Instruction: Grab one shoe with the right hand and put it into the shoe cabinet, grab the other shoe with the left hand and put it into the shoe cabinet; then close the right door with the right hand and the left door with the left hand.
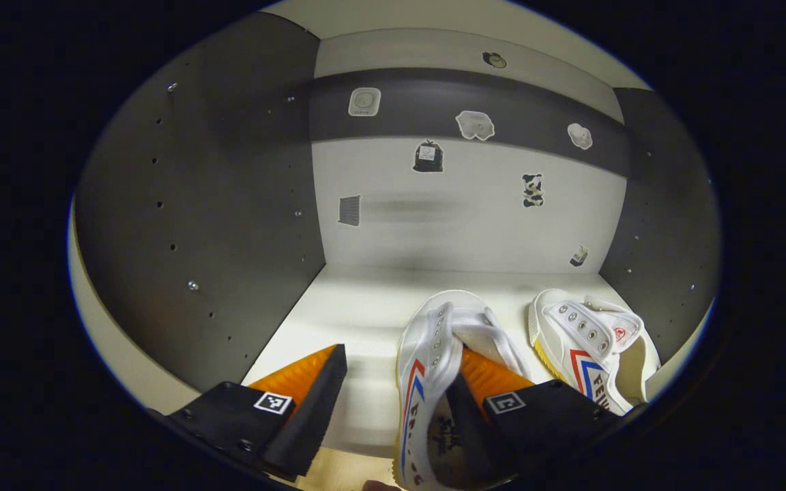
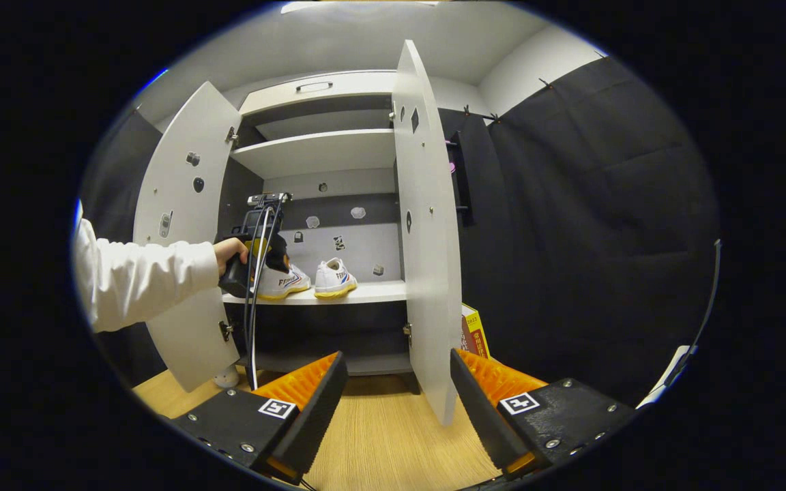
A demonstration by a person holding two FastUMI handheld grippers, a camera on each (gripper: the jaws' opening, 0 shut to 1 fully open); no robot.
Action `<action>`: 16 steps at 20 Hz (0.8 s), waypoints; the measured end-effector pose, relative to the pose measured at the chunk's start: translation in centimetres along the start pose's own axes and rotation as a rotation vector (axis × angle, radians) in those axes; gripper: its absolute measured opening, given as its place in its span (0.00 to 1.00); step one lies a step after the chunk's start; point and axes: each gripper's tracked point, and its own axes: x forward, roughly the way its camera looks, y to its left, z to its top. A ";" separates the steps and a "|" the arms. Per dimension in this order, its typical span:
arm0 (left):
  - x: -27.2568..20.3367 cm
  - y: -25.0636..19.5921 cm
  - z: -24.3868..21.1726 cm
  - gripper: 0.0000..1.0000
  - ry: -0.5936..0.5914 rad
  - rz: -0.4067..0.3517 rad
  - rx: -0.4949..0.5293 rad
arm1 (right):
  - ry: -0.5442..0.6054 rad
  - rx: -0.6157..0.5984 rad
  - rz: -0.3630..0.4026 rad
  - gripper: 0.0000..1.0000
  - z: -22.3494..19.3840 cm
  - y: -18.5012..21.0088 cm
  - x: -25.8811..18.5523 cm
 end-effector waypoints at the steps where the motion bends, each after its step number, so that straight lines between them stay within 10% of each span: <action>1: 0.0 0.1 0.3 0.94 -0.023 -0.007 0.002 | -0.003 -0.001 0.000 0.93 0.0 0.0 -0.1; 16: -10.5 -1.5 3.1 0.97 -0.418 -0.183 -0.015 | 0.001 -0.003 0.099 0.93 -0.2 2.1 -0.3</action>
